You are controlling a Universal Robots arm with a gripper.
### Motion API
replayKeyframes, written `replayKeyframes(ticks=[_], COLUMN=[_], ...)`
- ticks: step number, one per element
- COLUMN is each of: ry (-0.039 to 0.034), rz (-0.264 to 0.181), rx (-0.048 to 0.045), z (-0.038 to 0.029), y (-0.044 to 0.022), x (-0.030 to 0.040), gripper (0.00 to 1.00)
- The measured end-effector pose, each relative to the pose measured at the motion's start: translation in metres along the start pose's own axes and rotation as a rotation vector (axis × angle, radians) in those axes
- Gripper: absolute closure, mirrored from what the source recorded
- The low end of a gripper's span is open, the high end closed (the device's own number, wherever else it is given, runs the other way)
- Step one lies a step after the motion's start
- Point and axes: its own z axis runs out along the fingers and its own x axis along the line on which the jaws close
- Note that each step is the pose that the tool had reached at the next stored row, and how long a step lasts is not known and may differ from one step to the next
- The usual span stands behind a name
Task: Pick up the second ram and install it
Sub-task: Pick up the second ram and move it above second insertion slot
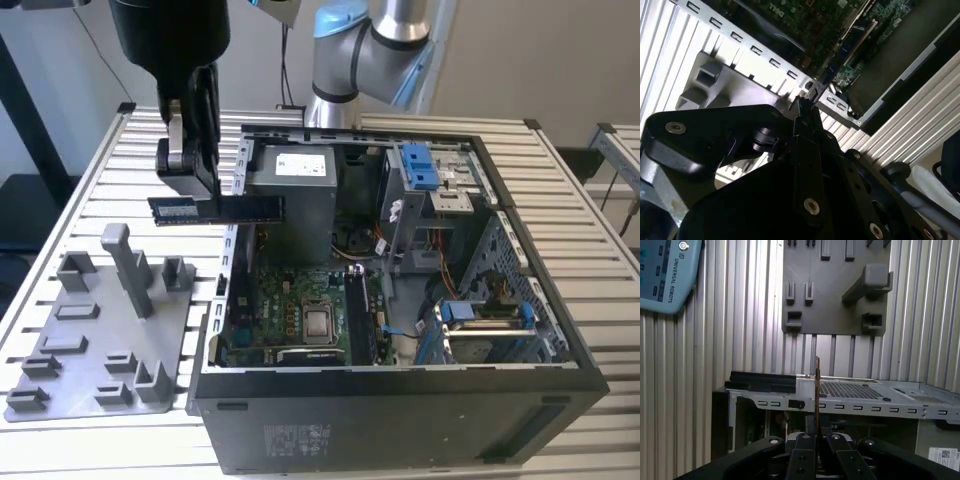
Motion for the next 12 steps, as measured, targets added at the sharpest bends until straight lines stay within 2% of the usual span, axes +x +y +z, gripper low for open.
replayKeyframes(ticks=[12], ry=[0.0000], rz=[0.000], rx=[0.0000], z=[0.0003], y=[-0.0262], x=[0.0010], gripper=[0.86])
